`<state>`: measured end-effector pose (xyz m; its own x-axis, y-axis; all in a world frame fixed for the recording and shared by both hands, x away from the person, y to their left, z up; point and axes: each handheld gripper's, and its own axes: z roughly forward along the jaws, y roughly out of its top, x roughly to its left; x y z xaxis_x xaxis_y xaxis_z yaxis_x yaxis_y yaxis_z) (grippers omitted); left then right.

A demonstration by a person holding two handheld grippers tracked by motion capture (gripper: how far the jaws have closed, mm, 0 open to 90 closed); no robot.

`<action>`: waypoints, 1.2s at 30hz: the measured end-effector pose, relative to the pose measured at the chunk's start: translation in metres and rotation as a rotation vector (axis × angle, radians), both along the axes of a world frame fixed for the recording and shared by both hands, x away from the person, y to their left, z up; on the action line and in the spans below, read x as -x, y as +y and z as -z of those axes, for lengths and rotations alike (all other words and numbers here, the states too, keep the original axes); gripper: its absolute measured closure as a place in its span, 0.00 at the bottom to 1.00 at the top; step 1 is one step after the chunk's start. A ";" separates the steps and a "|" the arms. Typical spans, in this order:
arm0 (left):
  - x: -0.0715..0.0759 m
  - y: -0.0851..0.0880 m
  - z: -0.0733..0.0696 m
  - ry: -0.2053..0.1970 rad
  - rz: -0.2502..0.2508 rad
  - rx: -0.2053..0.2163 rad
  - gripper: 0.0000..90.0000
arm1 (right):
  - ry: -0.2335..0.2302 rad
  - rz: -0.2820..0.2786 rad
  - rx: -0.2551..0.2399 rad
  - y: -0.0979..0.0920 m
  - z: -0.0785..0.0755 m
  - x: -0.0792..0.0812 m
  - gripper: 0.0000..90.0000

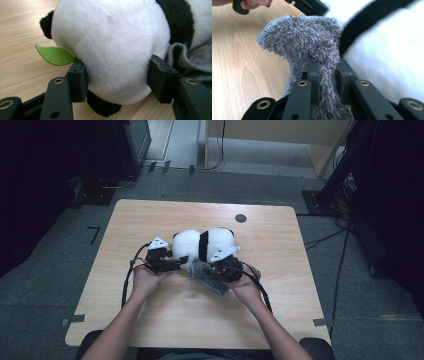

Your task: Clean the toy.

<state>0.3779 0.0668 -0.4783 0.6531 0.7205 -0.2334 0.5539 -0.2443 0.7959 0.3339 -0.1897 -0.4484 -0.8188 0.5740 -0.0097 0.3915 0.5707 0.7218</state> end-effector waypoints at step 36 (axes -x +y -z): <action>0.001 -0.001 0.000 0.008 -0.009 -0.003 0.40 | -0.033 -0.084 -0.001 -0.006 -0.006 0.013 0.85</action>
